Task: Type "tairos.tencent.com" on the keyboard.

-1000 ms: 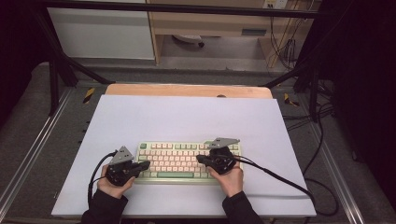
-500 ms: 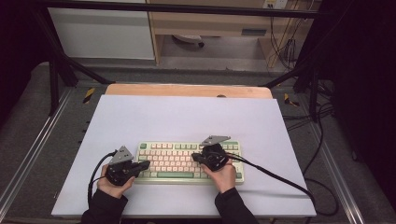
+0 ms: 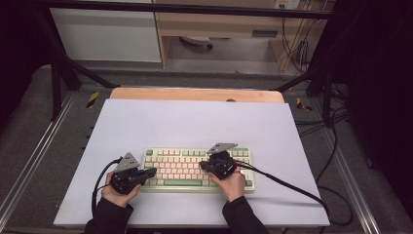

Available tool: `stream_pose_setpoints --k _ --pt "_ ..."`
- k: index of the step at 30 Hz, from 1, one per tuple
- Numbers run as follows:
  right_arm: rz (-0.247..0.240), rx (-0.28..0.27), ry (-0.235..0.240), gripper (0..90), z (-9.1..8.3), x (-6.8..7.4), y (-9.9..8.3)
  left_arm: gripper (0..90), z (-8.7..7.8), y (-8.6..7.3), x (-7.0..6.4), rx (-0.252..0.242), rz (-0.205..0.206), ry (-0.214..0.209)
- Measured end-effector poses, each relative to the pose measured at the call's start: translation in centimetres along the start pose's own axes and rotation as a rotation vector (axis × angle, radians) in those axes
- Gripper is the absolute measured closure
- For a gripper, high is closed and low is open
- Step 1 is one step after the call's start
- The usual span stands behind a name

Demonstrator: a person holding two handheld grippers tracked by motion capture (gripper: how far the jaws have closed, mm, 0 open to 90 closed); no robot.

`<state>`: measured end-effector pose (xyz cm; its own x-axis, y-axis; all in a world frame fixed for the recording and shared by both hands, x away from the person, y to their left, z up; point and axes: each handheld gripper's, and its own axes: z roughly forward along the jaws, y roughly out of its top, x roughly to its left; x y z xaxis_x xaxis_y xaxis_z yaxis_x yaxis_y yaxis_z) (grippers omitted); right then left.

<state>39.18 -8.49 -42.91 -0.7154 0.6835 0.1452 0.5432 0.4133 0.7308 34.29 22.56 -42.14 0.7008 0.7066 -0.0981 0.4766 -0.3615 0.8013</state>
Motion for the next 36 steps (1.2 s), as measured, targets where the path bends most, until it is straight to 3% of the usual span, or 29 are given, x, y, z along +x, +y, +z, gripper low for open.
stream_pose_setpoints --k 15,36 --pt "-0.027 -0.047 0.033 90.0 -1.8 1.1 0.0 90.0 0.0 0.0 0.0 0.0 0.001 0.001" --pt "-0.06 -0.017 0.082 90.0 -0.3 2.9 -0.5 90.0 0.0 0.0 0.0 0.0 0.002 0.001"
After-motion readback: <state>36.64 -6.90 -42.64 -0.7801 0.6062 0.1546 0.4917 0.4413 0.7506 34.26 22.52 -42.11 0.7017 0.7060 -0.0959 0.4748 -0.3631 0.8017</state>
